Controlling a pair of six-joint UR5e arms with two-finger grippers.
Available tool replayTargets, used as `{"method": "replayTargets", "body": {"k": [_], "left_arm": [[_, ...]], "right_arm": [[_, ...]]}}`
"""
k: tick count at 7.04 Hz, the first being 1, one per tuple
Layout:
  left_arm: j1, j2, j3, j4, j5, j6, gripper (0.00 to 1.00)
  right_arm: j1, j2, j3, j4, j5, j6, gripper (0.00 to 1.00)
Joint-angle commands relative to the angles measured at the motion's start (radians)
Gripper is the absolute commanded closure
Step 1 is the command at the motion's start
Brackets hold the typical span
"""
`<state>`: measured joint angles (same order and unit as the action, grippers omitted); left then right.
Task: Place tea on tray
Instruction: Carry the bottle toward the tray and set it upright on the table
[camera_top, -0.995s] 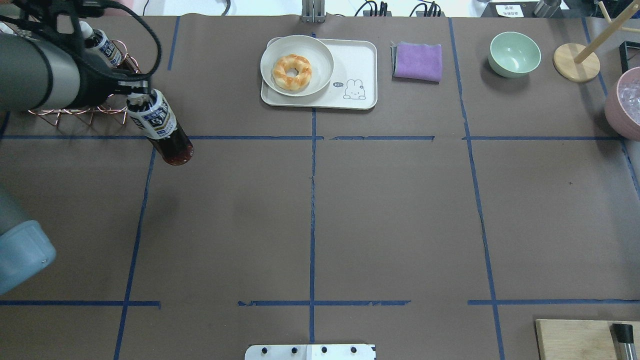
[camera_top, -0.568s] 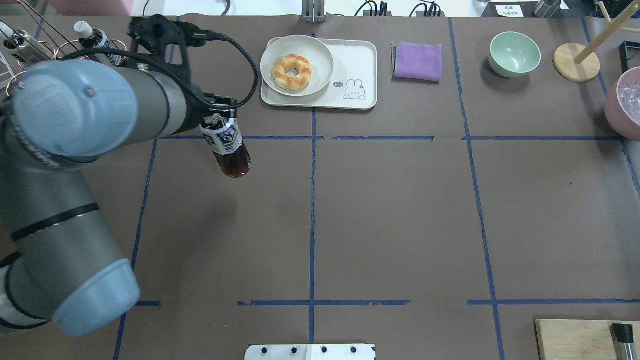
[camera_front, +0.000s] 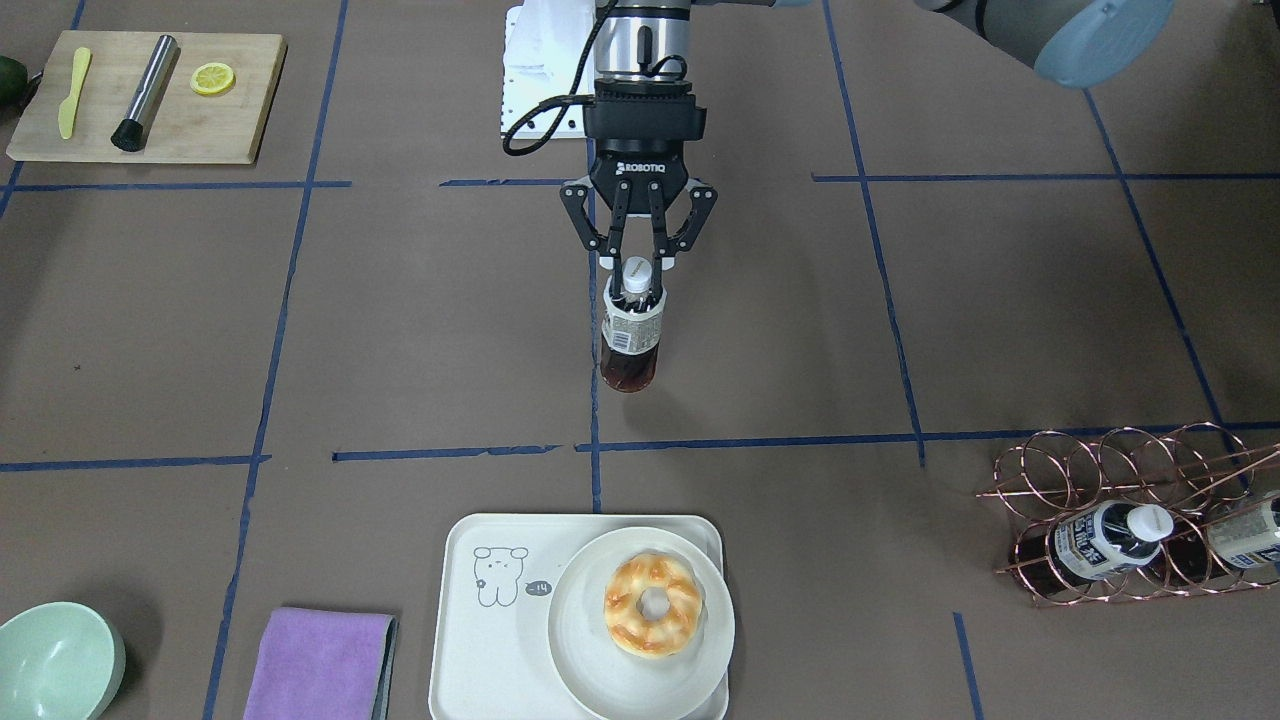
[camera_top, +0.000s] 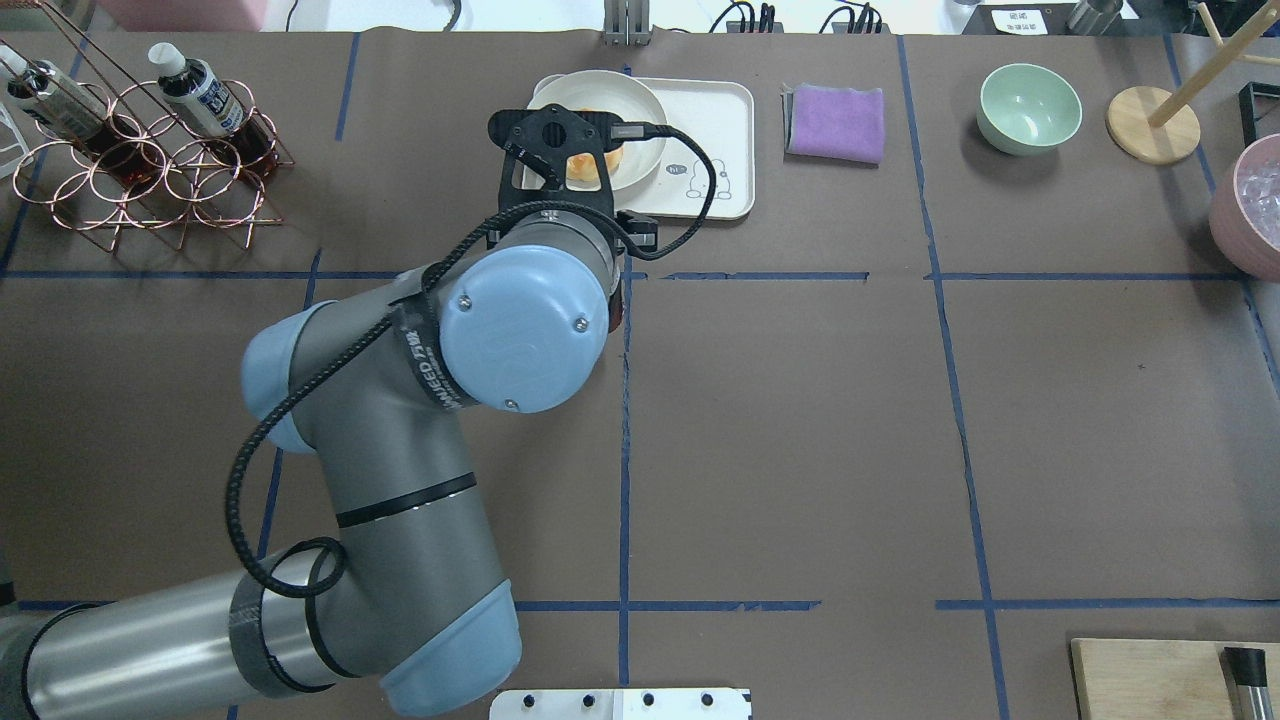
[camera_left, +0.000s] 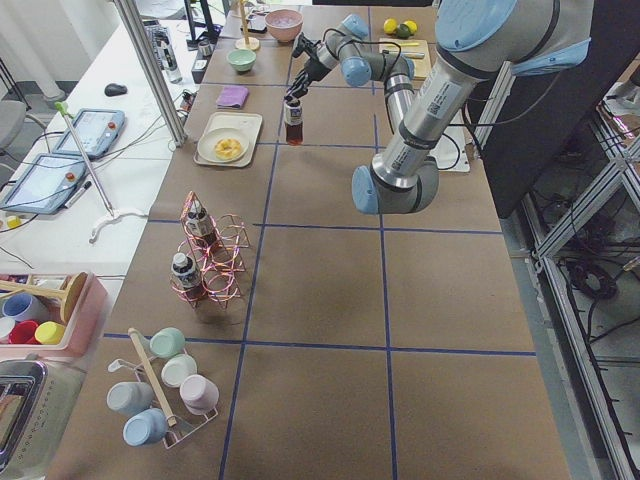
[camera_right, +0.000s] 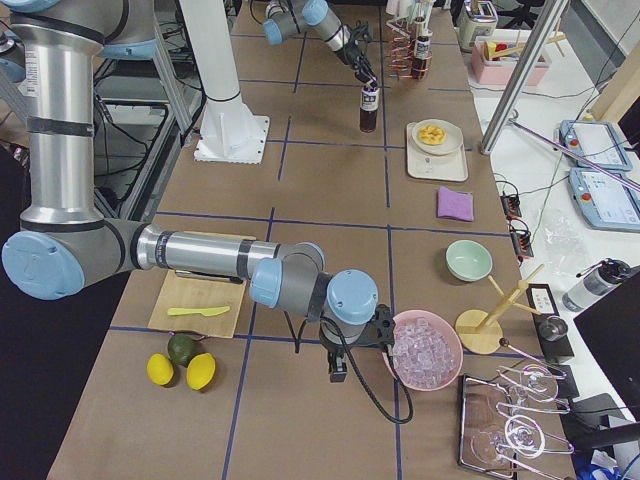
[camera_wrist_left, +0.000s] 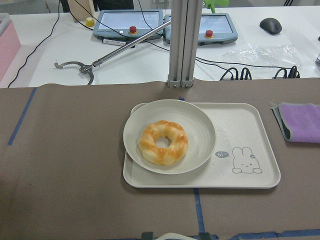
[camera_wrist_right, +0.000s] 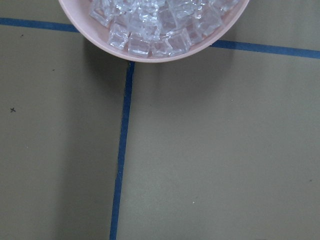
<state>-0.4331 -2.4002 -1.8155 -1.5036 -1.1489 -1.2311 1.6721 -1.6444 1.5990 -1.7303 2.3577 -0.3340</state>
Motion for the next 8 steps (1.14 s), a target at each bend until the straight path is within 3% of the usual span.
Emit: {"method": "replayTargets", "body": {"k": [1,6,8], "left_arm": [[0.036,-0.023,0.073,-0.062,0.056,-0.033,0.96],[0.062,-0.010,0.097,-0.067,0.086,-0.034,0.92],[0.063,-0.011,0.097,-0.069,0.086,-0.036,0.79]], "right_arm": [[0.000,0.000,-0.002,0.000,0.002,0.000,0.00],[0.000,-0.002,-0.002,0.000,0.002,0.000,0.00],[0.000,-0.002,-0.002,0.000,0.002,0.000,0.00]]}}
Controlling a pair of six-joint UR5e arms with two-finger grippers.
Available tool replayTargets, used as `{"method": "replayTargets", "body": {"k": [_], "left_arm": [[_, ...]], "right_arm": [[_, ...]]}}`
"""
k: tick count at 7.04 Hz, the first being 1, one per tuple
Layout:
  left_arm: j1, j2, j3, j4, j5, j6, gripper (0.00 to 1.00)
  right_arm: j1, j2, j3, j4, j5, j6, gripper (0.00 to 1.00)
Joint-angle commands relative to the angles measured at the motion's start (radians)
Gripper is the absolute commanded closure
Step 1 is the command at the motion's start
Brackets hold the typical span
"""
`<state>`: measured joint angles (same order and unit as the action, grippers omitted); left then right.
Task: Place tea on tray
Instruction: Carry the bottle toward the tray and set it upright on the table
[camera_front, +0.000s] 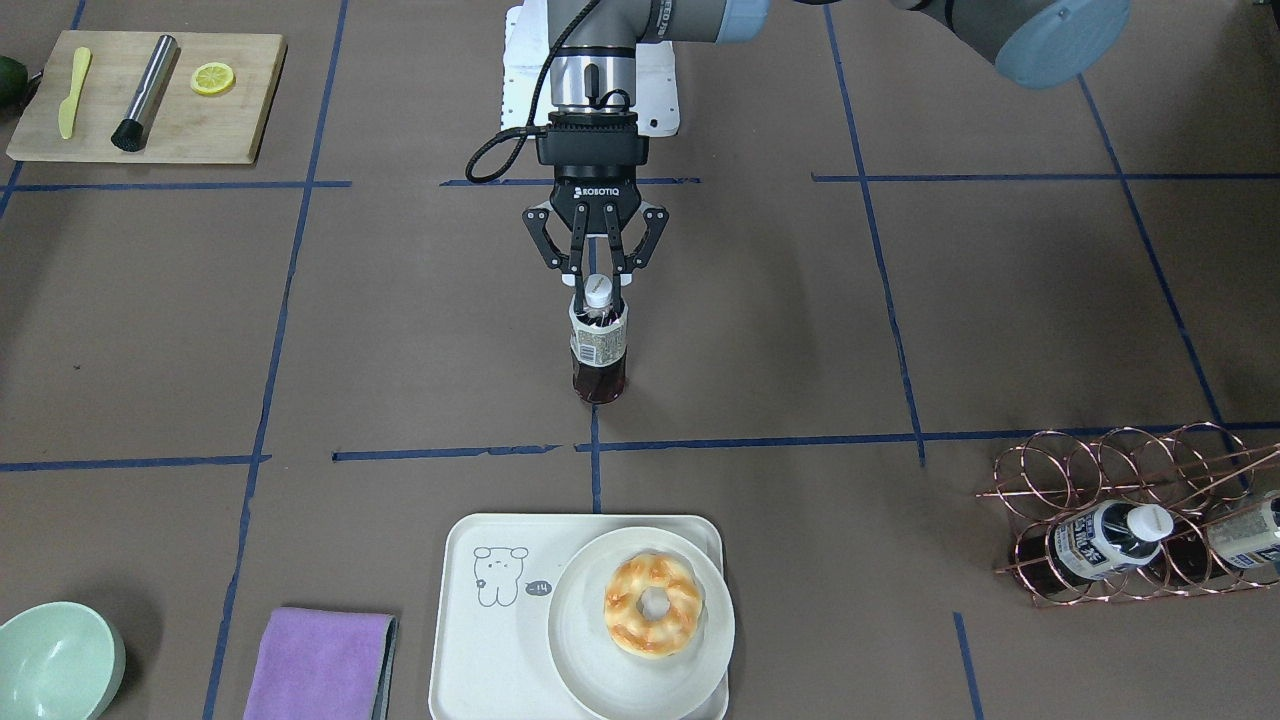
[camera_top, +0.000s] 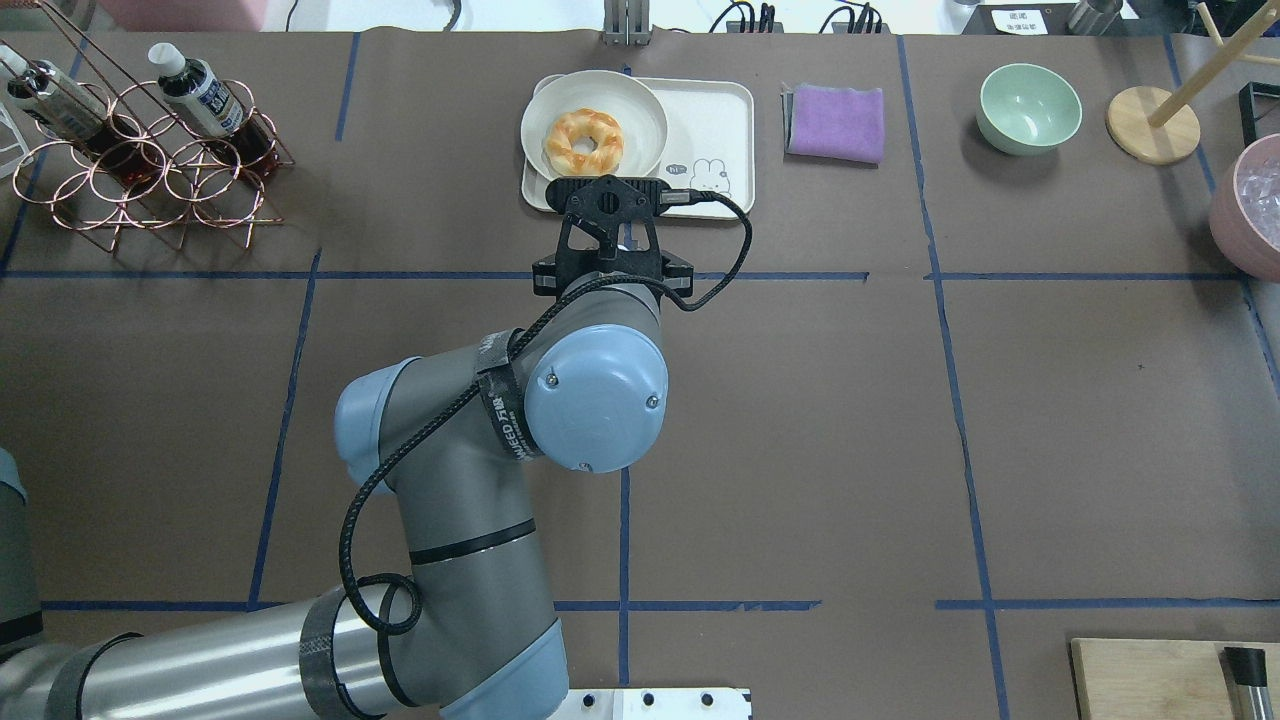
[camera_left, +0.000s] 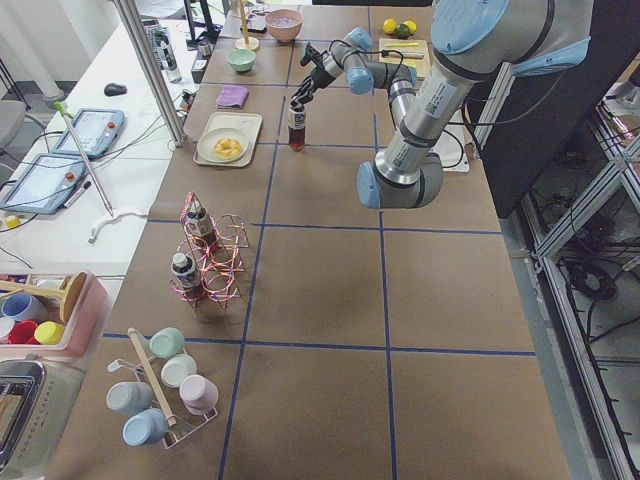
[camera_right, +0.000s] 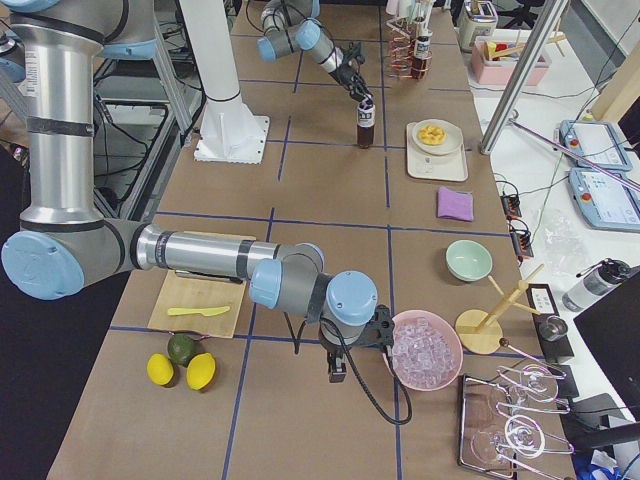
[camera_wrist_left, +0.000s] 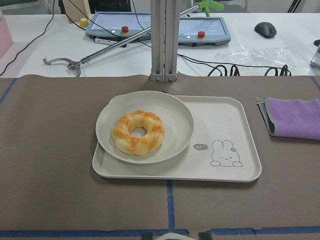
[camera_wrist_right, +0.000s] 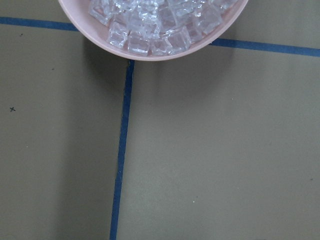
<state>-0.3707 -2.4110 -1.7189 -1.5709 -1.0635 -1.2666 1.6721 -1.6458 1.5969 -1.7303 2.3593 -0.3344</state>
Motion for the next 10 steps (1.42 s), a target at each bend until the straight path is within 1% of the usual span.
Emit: {"method": "replayTargets", "body": {"k": [1,4,5,6,7,8,9,10], "left_arm": [[0.001,0.000,0.001,-0.012,0.000,-0.001,0.66],[0.001,0.015,0.001,-0.018,0.000,0.001,0.36],[0.001,0.013,-0.004,-0.018,-0.001,0.007,0.17],[0.001,0.012,-0.030,-0.015,-0.012,0.012,0.00],[-0.001,0.012,-0.081,-0.002,-0.016,0.013,0.00],[-0.011,0.016,-0.137,0.014,-0.071,0.047,0.00],[-0.043,0.067,-0.227,0.049,-0.126,0.091,0.00],[-0.106,0.161,-0.339,0.121,-0.250,0.149,0.00]], "right_arm": [[0.000,0.001,0.000,0.000,0.000,0.000,0.00],[0.000,0.000,0.000,0.000,0.000,0.002,0.00],[0.000,0.000,0.000,0.000,0.000,0.002,0.00],[0.000,0.000,0.000,0.000,0.000,0.002,0.00],[0.000,0.001,0.000,0.000,0.000,0.002,0.00],[0.000,0.000,0.000,0.000,0.000,0.002,0.00],[0.000,0.000,0.000,0.000,0.000,0.000,0.00],[0.000,0.001,0.000,0.000,0.000,0.000,0.00]]}}
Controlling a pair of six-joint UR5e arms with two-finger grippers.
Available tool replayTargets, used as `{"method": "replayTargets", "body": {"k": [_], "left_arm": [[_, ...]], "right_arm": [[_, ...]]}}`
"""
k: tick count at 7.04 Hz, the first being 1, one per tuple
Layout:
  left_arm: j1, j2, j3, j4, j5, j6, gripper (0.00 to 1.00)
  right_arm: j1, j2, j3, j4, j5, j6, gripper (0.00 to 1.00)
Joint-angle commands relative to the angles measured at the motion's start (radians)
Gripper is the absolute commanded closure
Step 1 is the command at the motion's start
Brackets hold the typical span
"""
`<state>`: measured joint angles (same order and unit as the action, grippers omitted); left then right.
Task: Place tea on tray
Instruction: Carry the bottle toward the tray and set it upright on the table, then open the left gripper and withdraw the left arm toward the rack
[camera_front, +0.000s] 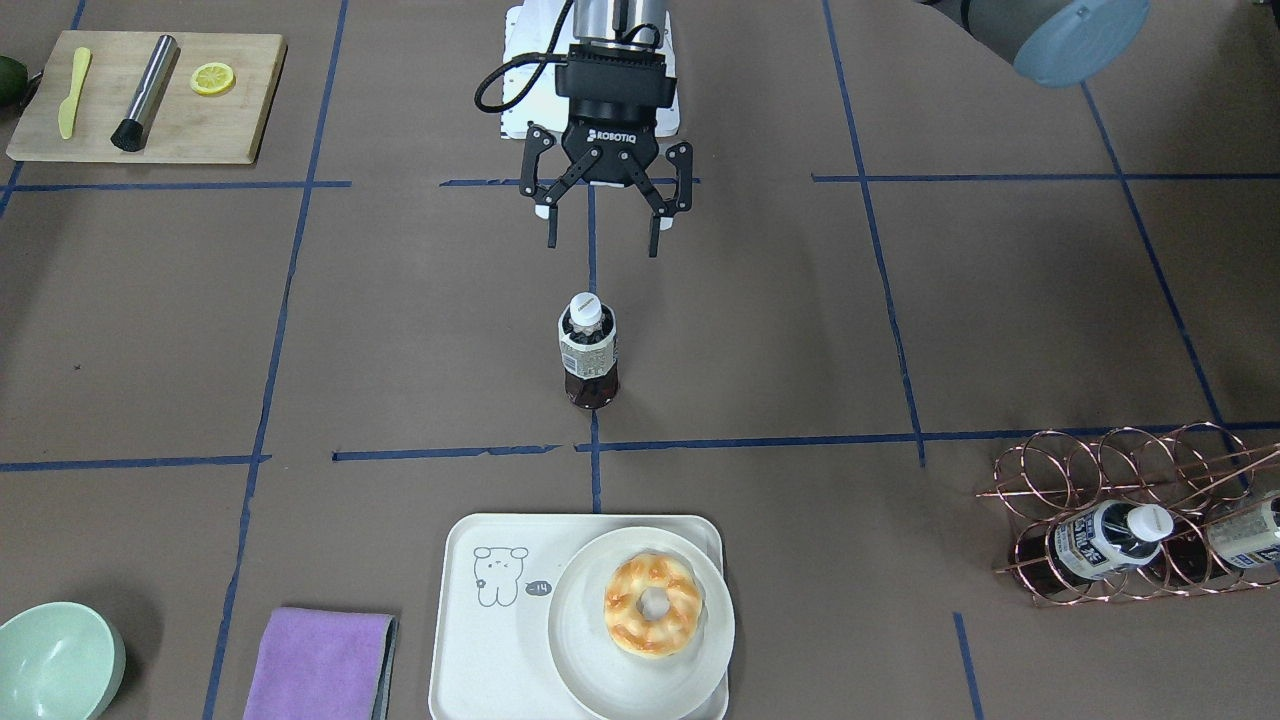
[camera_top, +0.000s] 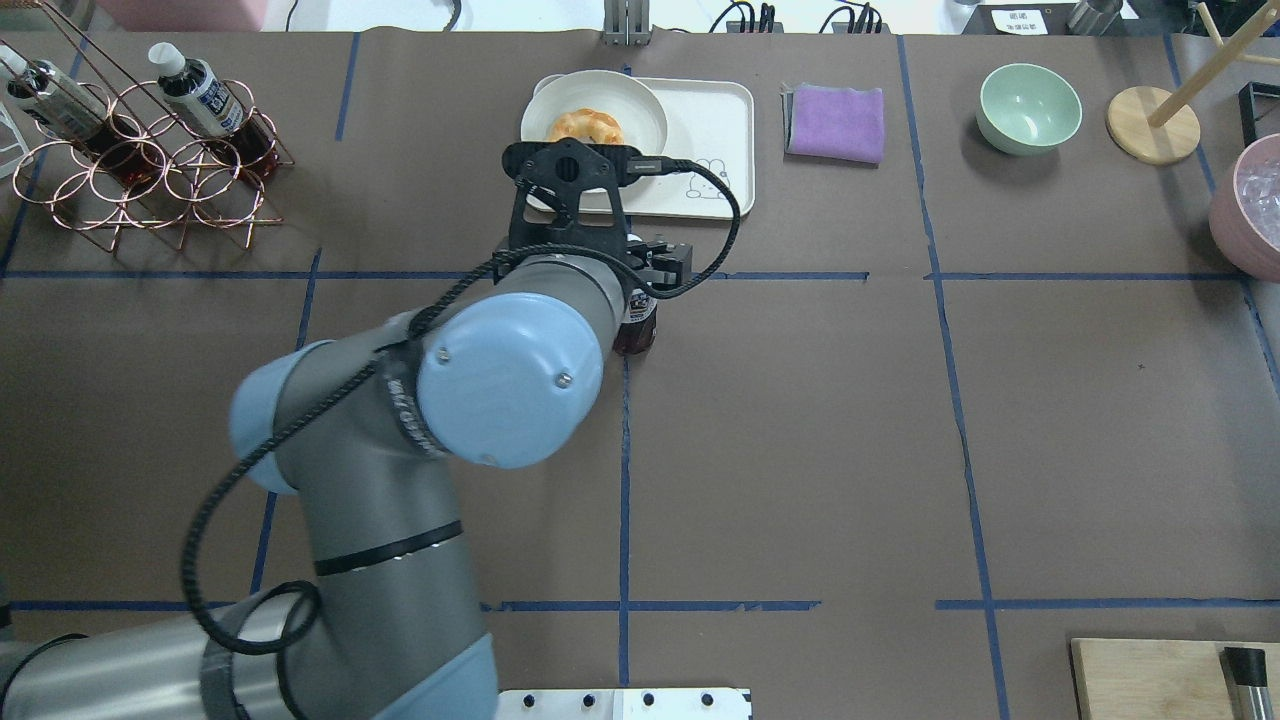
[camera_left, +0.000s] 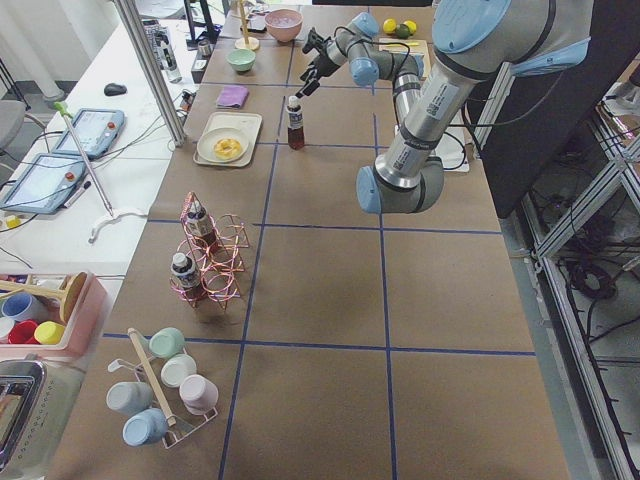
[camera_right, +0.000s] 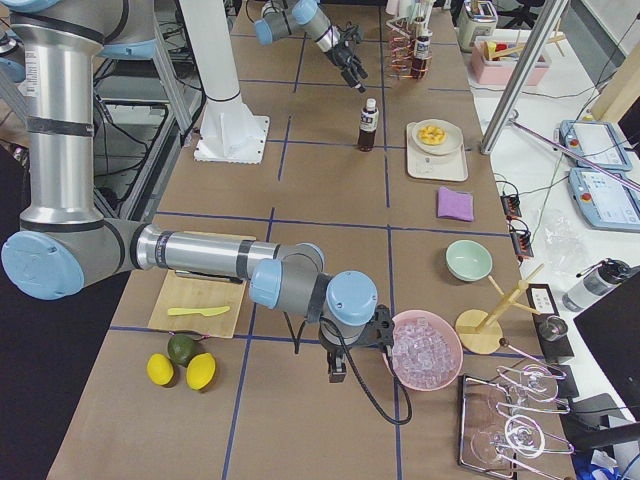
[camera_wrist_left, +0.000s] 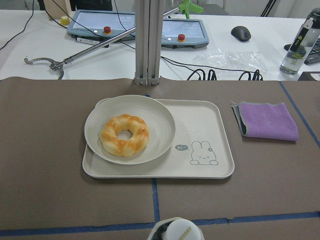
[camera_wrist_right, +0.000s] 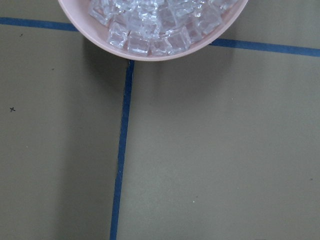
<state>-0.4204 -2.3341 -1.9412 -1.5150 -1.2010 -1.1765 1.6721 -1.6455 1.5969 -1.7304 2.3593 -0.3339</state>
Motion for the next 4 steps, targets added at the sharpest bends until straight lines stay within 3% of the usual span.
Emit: {"method": "replayTargets", "body": {"k": [1,4], "left_arm": [[-0.139,0.146,-0.178,0.123,-0.265,0.128,0.00],[-0.357,0.324,-0.188,0.273,-0.646,0.318,0.00]], "right_arm": [[0.000,0.000,0.000,0.000,0.000,-0.001,0.00],[0.000,0.001,0.000,0.000,0.000,-0.001,0.00]]}}
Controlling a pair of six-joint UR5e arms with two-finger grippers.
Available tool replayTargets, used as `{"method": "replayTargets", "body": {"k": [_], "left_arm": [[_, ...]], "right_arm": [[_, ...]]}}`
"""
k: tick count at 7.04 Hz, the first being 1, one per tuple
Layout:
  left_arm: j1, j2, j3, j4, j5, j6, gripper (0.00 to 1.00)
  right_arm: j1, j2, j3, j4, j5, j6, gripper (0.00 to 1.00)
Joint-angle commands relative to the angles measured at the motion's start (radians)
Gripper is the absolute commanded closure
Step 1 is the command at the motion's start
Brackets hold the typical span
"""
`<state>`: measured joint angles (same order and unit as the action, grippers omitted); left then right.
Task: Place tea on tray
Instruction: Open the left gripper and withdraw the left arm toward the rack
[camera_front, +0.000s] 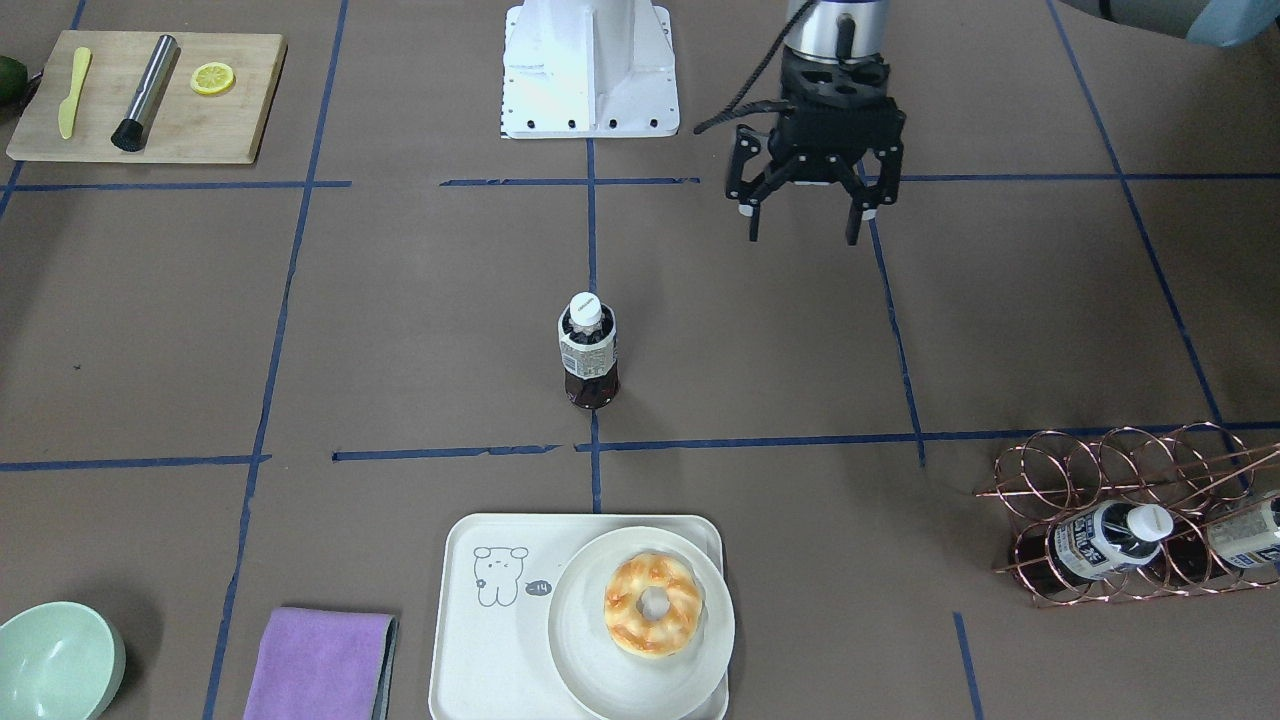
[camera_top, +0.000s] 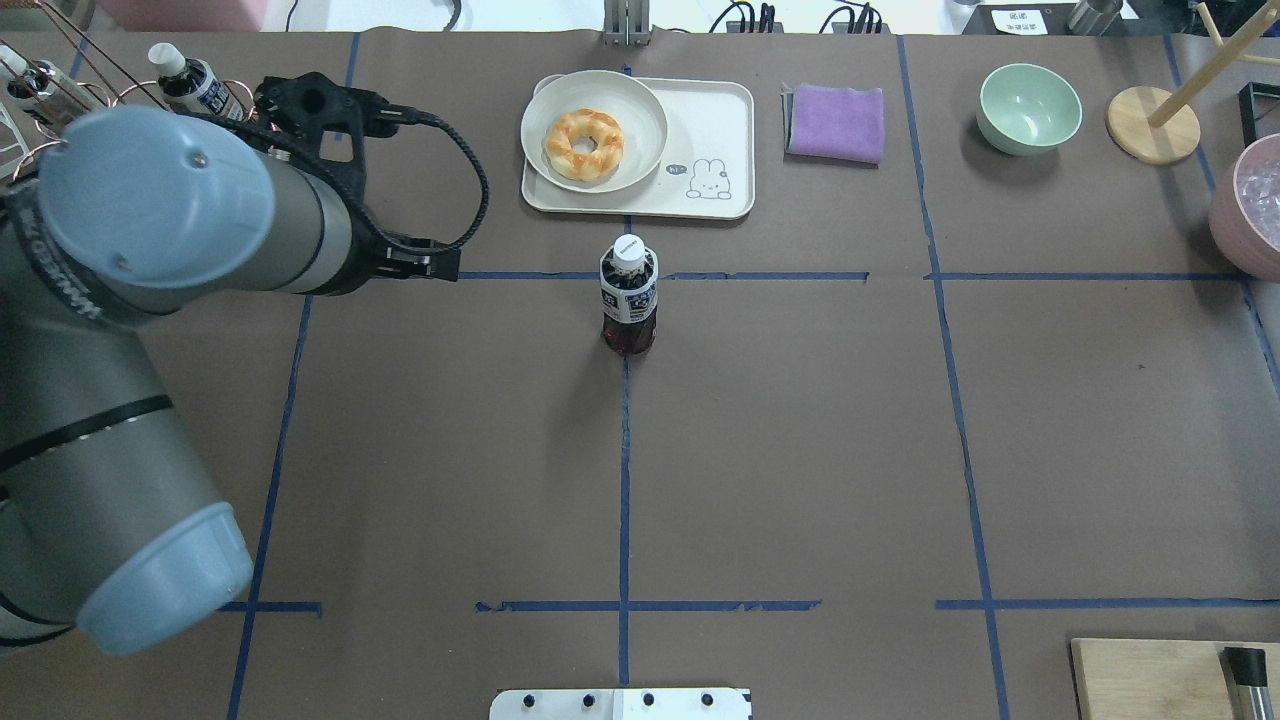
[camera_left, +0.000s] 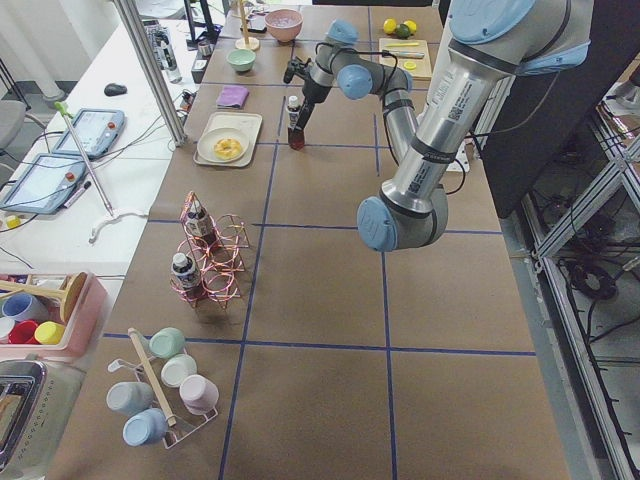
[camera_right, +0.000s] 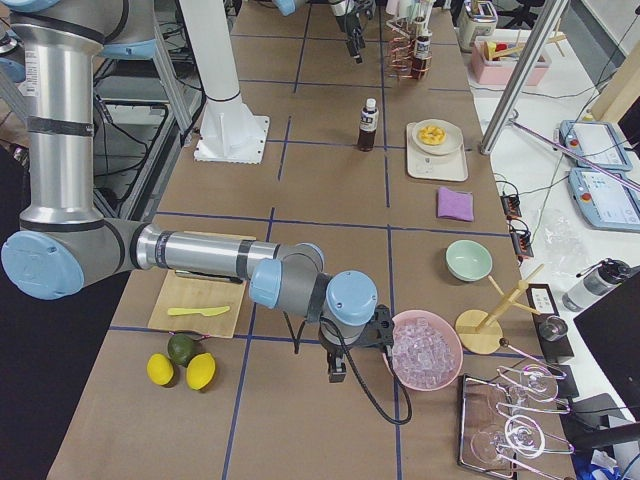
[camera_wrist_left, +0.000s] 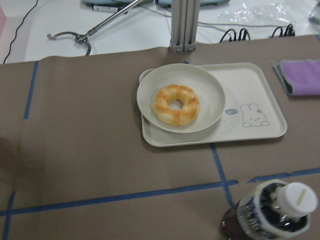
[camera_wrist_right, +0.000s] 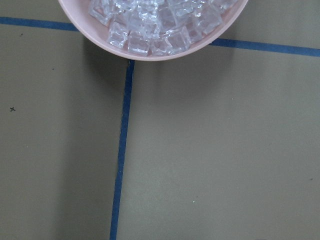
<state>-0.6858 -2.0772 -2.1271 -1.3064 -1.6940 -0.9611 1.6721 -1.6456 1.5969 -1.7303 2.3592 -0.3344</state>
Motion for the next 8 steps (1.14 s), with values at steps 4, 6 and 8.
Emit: {"method": "replayTargets", "body": {"k": [4,6,8], "left_arm": [[-0.537,0.363,0.134,0.085,-0.470,0.797,0.00],[-0.725,0.454,0.327,-0.041,-0.545,1.005,0.00],[-0.852,0.473,0.529,-0.193,-0.623,1.132,0.00]], "right_arm": [[0.000,0.001,0.000,0.002,-0.005,0.000,0.00],[0.000,0.003,0.011,0.015,0.008,0.002,0.00],[-0.021,0.015,0.035,0.017,0.011,0.003,0.00]]}}
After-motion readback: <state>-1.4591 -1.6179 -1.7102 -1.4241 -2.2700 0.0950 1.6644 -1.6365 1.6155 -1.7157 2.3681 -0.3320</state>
